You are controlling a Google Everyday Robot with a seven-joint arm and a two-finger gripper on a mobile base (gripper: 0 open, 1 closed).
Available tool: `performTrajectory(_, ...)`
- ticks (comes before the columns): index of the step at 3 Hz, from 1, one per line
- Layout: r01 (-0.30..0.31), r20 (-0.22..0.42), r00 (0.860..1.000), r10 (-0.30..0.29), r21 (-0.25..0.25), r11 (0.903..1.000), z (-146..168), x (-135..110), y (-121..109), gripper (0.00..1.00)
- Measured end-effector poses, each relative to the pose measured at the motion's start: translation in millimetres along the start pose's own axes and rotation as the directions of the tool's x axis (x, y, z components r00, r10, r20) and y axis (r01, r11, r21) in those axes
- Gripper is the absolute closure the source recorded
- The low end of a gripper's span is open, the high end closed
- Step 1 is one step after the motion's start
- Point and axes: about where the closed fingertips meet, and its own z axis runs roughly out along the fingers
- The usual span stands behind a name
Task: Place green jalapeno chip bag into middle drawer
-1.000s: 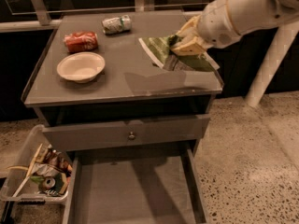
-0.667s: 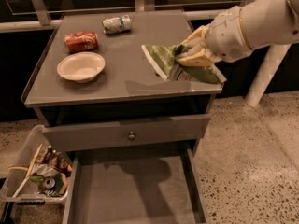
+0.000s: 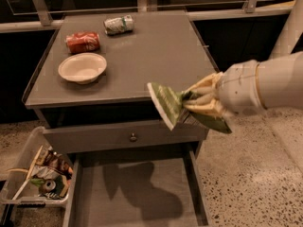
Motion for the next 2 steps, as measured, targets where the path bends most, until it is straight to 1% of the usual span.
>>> performTrajectory(1, -0.016, -0.012, 1.0, 0.016, -0.019, 0.9997, 3.6, 9.1, 13.2, 1.0)
performTrajectory(2, -0.019, -0.025, 1.0, 0.019, -0.028, 0.9994, 11.4, 11.7, 15.4, 1.0)
